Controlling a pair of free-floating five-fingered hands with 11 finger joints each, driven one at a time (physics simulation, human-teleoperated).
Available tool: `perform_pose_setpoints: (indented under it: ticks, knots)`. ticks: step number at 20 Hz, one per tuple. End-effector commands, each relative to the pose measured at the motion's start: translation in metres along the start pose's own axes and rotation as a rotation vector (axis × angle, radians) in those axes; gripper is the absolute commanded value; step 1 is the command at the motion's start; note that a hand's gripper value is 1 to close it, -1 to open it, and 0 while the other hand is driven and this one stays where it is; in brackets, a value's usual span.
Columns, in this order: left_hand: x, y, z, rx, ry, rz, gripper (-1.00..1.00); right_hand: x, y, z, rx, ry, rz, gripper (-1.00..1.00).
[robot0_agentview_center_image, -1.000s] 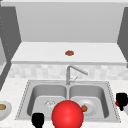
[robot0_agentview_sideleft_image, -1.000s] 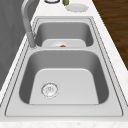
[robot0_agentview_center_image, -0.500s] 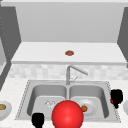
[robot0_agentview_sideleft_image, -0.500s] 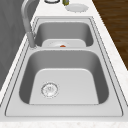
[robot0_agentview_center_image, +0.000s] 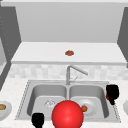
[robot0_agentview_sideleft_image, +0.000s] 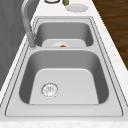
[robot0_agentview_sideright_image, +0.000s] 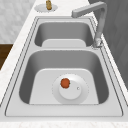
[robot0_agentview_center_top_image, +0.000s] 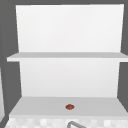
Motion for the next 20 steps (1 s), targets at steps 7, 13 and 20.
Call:
perform_pose_setpoints:
  ticks: [7, 13, 20]
  knots:
    - [0.000, 0.000, 0.000, 0.000, 0.000, 0.000, 0.00, 0.001, -0.063, 0.010, -0.006, -0.027, 0.017, 1.00]
    - [0.000, 0.000, 0.000, 0.000, 0.000, 0.000, 0.00, 0.005, -0.107, 0.015, -0.002, -0.026, 0.015, 1.00]
    - [0.000, 0.000, 0.000, 0.000, 0.000, 0.000, 0.00, 0.019, -0.161, 0.020, 0.006, -0.024, 0.019, 1.00]
